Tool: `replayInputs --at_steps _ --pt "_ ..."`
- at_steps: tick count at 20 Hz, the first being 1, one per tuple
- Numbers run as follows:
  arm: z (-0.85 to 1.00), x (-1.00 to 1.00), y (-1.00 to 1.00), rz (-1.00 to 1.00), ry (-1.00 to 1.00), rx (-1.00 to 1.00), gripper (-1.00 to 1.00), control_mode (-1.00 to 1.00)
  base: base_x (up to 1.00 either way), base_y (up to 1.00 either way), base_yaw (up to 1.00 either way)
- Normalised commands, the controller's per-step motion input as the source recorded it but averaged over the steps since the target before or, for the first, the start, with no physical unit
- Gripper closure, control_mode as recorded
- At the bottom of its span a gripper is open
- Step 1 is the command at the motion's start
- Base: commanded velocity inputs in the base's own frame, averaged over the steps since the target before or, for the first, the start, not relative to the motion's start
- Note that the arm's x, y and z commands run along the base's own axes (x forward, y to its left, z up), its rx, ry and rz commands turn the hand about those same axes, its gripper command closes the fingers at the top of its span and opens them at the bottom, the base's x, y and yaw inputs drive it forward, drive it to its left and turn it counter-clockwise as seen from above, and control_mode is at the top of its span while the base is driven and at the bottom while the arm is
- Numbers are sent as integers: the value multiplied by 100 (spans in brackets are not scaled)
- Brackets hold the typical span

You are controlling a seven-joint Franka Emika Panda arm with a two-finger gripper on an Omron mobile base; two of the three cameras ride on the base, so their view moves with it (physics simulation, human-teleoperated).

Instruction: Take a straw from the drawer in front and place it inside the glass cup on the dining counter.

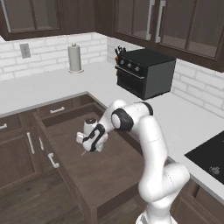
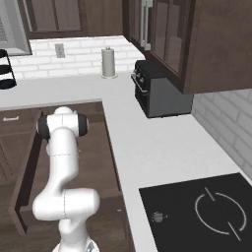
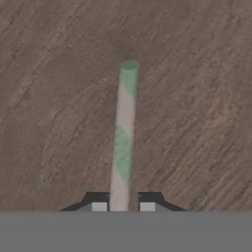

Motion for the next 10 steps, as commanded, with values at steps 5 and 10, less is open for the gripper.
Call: replayInputs --at_steps 5,10 --pt "100 0 0 -1 0 0 100 -100 0 0 0" --pt "100 0 0 0 1 3 100 -100 0 0 0"
